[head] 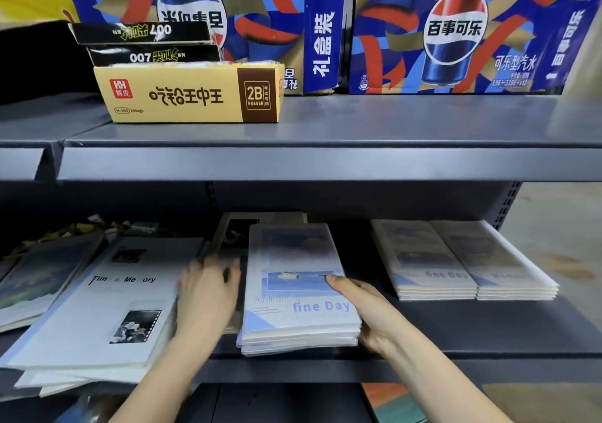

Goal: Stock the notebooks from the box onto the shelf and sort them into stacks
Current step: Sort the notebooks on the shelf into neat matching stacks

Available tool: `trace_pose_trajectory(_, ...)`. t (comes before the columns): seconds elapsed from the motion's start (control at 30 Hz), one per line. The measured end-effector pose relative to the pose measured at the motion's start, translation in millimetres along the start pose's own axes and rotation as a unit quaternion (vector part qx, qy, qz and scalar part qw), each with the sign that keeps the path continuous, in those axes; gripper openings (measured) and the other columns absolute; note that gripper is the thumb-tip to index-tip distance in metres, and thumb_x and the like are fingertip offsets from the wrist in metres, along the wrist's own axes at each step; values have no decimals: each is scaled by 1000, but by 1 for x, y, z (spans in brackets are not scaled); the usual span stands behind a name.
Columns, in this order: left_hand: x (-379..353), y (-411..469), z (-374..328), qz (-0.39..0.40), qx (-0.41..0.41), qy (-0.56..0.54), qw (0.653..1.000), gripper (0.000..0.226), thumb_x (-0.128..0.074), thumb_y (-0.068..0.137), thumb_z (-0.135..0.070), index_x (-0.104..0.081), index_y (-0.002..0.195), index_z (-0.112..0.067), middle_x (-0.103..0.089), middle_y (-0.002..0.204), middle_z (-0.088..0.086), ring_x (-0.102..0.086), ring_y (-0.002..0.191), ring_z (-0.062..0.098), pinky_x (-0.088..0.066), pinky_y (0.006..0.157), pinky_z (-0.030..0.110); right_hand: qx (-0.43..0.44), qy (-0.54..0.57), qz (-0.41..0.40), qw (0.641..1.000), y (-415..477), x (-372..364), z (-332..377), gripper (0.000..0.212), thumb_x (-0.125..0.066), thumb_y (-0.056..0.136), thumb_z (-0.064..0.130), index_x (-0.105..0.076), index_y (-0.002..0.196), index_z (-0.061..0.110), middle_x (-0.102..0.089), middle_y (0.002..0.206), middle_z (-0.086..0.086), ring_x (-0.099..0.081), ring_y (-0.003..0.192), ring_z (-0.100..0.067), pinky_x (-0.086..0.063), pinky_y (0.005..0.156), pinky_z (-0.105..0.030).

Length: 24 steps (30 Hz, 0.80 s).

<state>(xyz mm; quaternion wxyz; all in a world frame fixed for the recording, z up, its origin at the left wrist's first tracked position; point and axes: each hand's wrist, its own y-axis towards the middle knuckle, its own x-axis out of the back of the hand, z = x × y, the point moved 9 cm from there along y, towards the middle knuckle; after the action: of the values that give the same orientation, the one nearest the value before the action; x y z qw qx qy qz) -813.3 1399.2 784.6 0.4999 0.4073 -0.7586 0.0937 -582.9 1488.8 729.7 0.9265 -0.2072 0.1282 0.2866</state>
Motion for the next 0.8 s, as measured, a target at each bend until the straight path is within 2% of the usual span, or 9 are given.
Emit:
trace_pose_trajectory(0.1, 1, -9, -36, 6, -48, -31, 998, 51, -42, 92, -42, -55, 122, -3, -58, 117, 23, -47, 111, 39, -39, 92, 42, 13, 15, -9, 1000, 0, 12, 2, 29, -63, 87, 23, -63, 107, 2, -73, 95, -16, -70, 85, -26, -57, 75, -35)
trace_pose_trajectory(0.17, -8, -12, -51, 85, -15, -143, 986, 56, -40, 93, -49, -51, 126, -5, -58, 124, 15, -51, 115, 33, -40, 90, 33, 25, 21, -15, 999, -1, 20, 5, 38, -67, 82, 26, -61, 112, 3, -72, 100, -17, -70, 90, -28, -55, 81, -39)
trace_pose_trajectory(0.23, -24, -21, -70, 189, 13, -239, 952, 48, -43, 91, -52, -54, 117, -14, -61, 117, 6, -56, 107, 23, -39, 84, 26, 40, 21, -14, 999, -3, 28, 12, 47, -69, 77, 30, -60, 116, 5, -70, 106, -18, -68, 97, -30, -53, 87, -43)
trace_pose_trajectory(0.33, -36, -34, -101, 252, 3, -386, 887, 20, -56, 89, -41, -60, 100, -25, -64, 100, -14, -59, 97, 3, -42, 83, 20, 71, 25, -11, 997, -9, 41, 29, 48, -69, 74, 30, -59, 116, 10, -71, 106, -14, -68, 98, -29, -53, 89, -44)
trace_pose_trajectory(0.4, -47, -40, -116, 267, 0, -441, 857, 15, -63, 87, -27, -63, 102, -23, -69, 99, -11, -63, 100, 8, -47, 85, 22, 97, 5, 6, 995, -14, 52, 43, 47, -71, 77, 25, -56, 120, 14, -71, 110, -11, -67, 102, -27, -53, 89, -43)
trace_pose_trajectory(0.5, -53, -48, -134, 250, -22, -471, 846, 21, -66, 85, -14, -62, 104, -24, -69, 103, -5, -64, 103, 14, -48, 94, 32, 126, -37, 22, 991, -21, 70, 59, 54, -70, 74, 28, -51, 124, 16, -67, 118, -10, -64, 108, -27, -54, 87, -43)
trace_pose_trajectory(0.6, -58, -60, -155, 253, -50, -482, 837, 28, -64, 86, -8, -57, 97, -33, -66, 101, -13, -62, 98, 4, -47, 92, 26, 166, -71, 3, 984, -28, 93, 75, 73, -81, 64, 39, -49, 125, 14, -64, 124, -9, -62, 112, -25, -52, 92, -43)
trace_pose_trajectory(0.7, -63, -72, -169, 262, -74, -477, 836, 34, -62, 87, -4, -53, 97, -35, -63, 102, -17, -59, 98, -4, -45, 93, 22, 211, -100, -6, 972, -34, 105, 89, 94, -87, 52, 50, -47, 128, 13, -63, 126, -4, -58, 118, -20, -45, 100, -41)
trace_pose_trajectory(0.8, -70, -76, -170, 260, -78, -460, 846, 35, -62, 86, -2, -52, 104, -31, -62, 107, -14, -59, 102, 1, -44, 99, 27, 222, -117, 10, 968, -35, 108, 87, 92, -86, 54, 50, -46, 129, 15, -62, 128, -3, -56, 121, -20, -42, 100, -39)
